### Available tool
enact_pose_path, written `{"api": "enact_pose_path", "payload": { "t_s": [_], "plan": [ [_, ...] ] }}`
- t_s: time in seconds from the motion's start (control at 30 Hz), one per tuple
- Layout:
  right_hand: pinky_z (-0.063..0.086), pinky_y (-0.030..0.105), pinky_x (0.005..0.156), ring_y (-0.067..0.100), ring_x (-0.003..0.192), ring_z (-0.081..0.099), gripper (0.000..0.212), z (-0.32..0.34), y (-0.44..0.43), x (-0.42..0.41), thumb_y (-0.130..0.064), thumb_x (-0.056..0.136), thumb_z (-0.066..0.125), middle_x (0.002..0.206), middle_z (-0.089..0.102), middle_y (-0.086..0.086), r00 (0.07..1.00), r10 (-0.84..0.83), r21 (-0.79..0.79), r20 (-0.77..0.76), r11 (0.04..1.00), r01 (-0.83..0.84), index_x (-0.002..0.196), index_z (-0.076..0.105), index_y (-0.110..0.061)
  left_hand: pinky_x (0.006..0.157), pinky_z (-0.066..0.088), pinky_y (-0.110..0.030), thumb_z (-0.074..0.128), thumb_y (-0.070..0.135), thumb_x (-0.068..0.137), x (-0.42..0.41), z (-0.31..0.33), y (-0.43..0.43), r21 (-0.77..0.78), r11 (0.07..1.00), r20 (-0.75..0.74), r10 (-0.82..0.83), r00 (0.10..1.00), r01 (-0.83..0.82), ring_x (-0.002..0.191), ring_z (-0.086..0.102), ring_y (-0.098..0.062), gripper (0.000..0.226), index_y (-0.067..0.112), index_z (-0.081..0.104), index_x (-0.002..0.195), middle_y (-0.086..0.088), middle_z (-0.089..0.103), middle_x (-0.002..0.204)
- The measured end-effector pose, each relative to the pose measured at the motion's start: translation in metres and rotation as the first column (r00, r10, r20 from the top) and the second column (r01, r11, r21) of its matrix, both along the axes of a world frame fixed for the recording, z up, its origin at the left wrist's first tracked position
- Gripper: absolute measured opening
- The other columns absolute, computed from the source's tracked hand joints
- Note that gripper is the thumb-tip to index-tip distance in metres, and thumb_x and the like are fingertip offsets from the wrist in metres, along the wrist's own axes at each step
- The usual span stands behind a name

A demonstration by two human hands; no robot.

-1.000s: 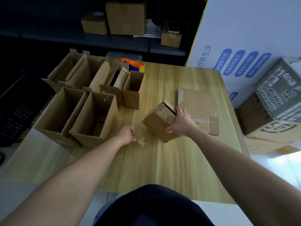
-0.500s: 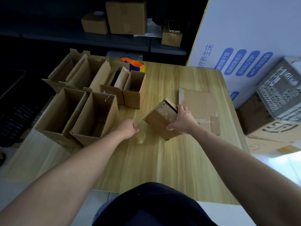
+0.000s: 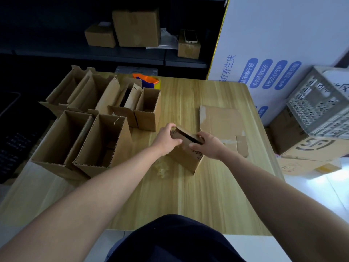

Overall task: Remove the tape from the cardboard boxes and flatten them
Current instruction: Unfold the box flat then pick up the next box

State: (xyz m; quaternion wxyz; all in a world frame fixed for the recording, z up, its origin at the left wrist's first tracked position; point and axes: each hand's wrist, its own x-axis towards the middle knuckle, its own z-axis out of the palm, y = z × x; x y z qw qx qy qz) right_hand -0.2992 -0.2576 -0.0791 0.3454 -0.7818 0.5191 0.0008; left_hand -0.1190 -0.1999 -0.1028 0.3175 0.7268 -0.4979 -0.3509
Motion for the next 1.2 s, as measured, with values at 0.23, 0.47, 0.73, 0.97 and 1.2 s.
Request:
{"api": "enact_pose_path", "payload": {
  "t_s": [0.23,0.47,0.73,0.97,1.2],
  "plan": [
    [0.047,0.030,0.080,0.021,0.104,0.058,0.054,-0.003,-0.002,-0.014,-0.050,0.088,0.056,0.117,0.062,0.006,0.978,-0.162,0.077,0.133,0.985,0.152,0.127,0.055,-0.012,0.081,0.042,-0.026,0.071,0.030,0.082,-0.008,-0.003,0.001,-0.041,0.999,-0.124,0.000,0.992,-0.006,0.106,0.050,-0.016,0.049,0.023,0.041,0.120,-0.001,0.050,0.119],
    [0.040,0.025,0.052,0.018,0.069,0.057,0.034,0.007,-0.002,-0.010,-0.038,0.098,0.044,0.083,0.061,0.006,0.982,-0.174,-0.060,0.067,0.982,0.178,0.094,0.062,-0.009,0.087,0.050,-0.047,0.068,0.047,0.079,-0.013,0.006,-0.006,0.058,0.990,-0.302,0.138,0.943,-0.126,0.092,0.061,-0.030,0.039,0.018,0.043,0.073,-0.007,0.060,0.085],
    [0.040,0.030,0.056,0.022,0.064,0.053,0.012,0.024,-0.003,0.000,-0.015,0.099,0.042,0.063,0.044,-0.005,0.971,-0.204,-0.407,-0.128,0.903,0.136,0.098,0.054,-0.013,0.079,0.055,-0.038,0.062,0.000,0.079,-0.016,0.020,-0.014,0.139,0.966,-0.395,0.256,0.882,-0.219,0.093,0.057,-0.022,0.028,0.018,0.048,0.096,-0.006,0.056,0.100],
    [0.040,0.030,0.059,0.027,0.076,0.062,0.021,0.040,0.000,0.012,-0.014,0.100,0.039,0.088,0.066,0.007,0.962,-0.106,-0.536,-0.252,0.843,-0.048,0.116,0.051,-0.013,0.070,0.054,-0.031,0.078,0.002,0.073,-0.018,0.030,-0.019,0.244,0.921,-0.404,0.381,0.832,-0.303,0.103,0.059,-0.027,0.060,0.012,0.045,0.122,-0.008,0.056,0.110],
    [0.034,0.026,0.054,0.021,0.065,0.055,0.018,0.028,0.009,0.016,-0.026,0.098,0.047,0.077,0.053,0.000,0.987,-0.040,-0.516,-0.158,0.855,-0.048,0.107,0.052,-0.013,0.048,0.049,-0.024,0.078,0.023,0.074,-0.024,0.028,-0.019,0.292,0.922,0.011,0.261,0.965,-0.253,0.060,0.063,-0.016,0.027,0.014,0.056,0.088,-0.004,0.066,0.084]
  ]
}}
